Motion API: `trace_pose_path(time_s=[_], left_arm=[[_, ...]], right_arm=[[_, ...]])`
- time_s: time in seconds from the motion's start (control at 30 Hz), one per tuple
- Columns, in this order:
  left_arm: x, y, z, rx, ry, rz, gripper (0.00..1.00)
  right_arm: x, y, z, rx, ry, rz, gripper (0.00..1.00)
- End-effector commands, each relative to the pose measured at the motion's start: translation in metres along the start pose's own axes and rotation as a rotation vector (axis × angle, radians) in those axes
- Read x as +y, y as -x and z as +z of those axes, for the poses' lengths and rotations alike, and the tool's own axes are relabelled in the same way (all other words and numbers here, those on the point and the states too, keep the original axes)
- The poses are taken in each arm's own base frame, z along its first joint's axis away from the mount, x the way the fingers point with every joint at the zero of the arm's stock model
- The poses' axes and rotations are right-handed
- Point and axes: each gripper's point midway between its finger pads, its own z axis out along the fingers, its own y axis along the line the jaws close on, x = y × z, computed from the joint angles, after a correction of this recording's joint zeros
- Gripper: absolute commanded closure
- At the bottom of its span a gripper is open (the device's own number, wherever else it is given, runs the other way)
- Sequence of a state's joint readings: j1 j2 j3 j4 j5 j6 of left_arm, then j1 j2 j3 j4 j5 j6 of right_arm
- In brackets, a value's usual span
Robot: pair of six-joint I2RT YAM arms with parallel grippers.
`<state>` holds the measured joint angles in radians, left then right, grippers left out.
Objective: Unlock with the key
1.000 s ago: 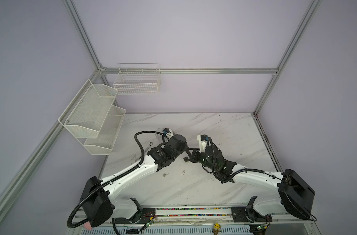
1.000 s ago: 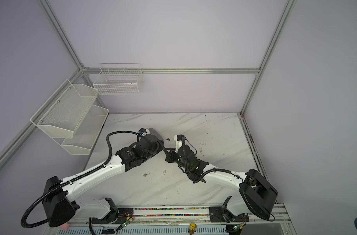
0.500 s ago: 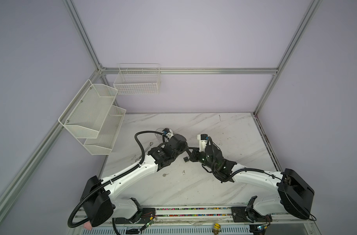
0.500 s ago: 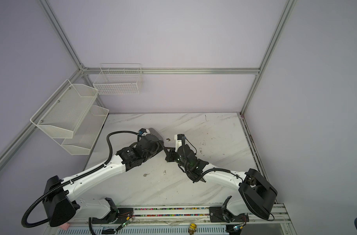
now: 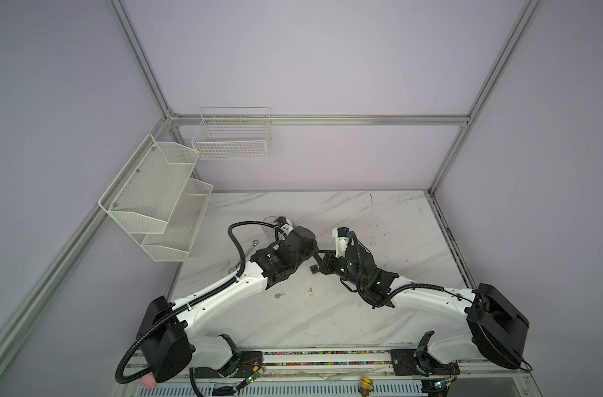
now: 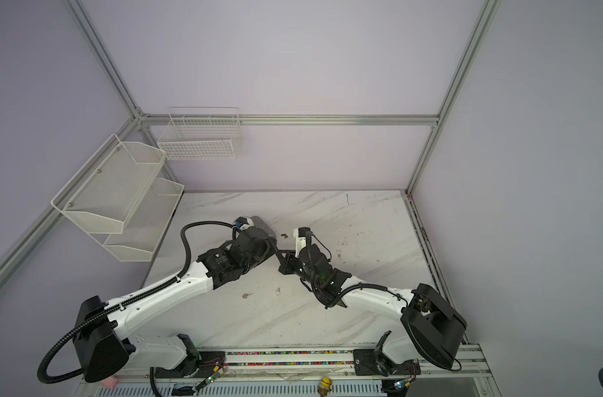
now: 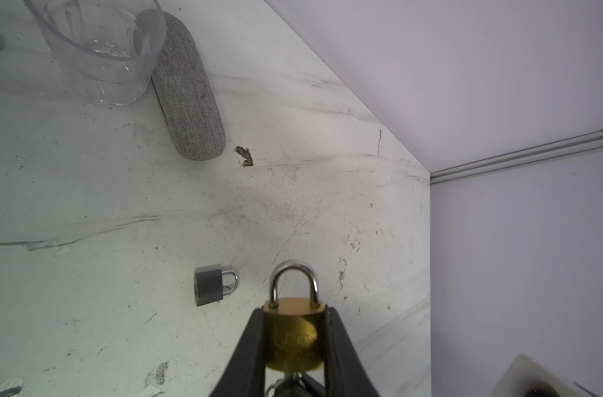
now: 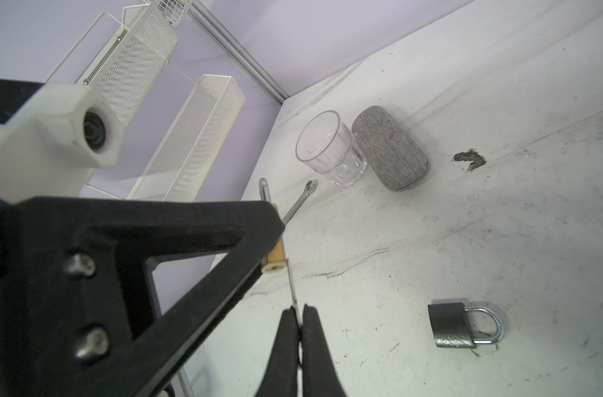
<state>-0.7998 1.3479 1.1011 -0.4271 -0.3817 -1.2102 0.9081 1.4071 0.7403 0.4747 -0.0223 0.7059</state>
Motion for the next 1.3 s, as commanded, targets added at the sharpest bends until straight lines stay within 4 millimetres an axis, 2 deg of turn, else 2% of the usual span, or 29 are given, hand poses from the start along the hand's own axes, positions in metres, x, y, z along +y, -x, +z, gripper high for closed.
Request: trace_pose_path(time_s=[0.0, 0.8, 1.1, 1.27], left_arm=[[-0.009, 0.01, -0.003, -0.045, -0.021, 0.01, 1.0], [-0.006, 0.009, 0.002, -0.045, 0.01, 0.026, 1.0], [-0.008, 0.008, -0.003, -0.034, -0.01, 0.014, 1.0], [-0.008, 0.008, -0.004, -0.031, -0.014, 0.011, 1.0]], right_arm=[[0.011, 0.007, 0.001, -0.009, 0.035, 0.016, 1.0], [0.018, 0.01, 0.002, -0.011, 0.054, 0.021, 1.0], [0.003, 0.007, 0.006, -0.016, -0.004, 0.035, 1.0], [0.001, 0.008, 0.007, -0.021, -0.011, 0.041, 1.0]])
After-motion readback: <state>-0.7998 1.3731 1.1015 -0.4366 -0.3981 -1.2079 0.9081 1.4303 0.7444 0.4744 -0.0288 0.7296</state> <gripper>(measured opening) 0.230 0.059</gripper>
